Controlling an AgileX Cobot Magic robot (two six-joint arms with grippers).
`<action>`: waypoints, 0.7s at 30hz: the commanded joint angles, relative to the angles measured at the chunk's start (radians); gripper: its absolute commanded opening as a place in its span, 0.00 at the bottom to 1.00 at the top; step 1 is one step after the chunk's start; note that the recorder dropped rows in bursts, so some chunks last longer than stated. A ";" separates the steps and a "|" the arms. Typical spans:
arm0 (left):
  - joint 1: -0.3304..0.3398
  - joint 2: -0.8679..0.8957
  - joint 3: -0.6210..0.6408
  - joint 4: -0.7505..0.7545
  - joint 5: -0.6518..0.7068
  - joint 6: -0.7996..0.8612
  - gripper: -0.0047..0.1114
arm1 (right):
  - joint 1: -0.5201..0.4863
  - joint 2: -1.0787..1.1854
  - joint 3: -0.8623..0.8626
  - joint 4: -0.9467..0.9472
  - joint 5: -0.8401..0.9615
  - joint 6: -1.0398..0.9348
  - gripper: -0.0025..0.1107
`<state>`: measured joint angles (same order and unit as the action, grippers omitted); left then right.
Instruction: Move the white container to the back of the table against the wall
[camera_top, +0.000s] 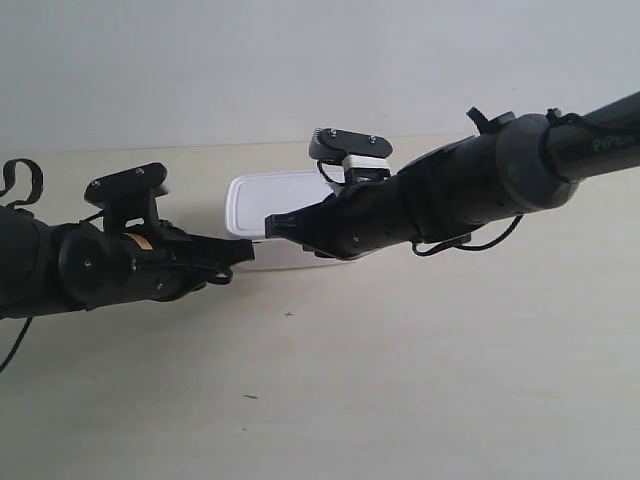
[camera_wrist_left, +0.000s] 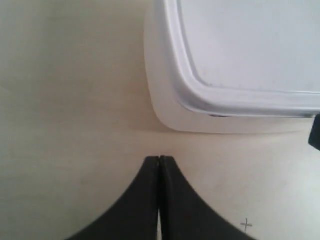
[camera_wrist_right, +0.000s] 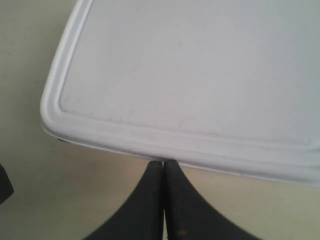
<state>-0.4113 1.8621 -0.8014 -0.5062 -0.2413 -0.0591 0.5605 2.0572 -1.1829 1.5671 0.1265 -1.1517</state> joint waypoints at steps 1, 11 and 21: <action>0.004 -0.003 -0.006 0.006 -0.072 0.002 0.04 | 0.004 0.028 -0.047 -0.002 -0.016 -0.008 0.02; 0.004 0.045 -0.089 0.051 -0.038 0.000 0.04 | 0.002 0.050 -0.081 -0.004 -0.057 -0.008 0.02; 0.004 0.053 -0.094 0.051 -0.049 -0.109 0.04 | -0.034 0.019 -0.044 -0.004 -0.110 0.033 0.02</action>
<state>-0.4113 1.9117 -0.8913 -0.4614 -0.2714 -0.1433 0.5436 2.1002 -1.2504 1.5671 0.0684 -1.1263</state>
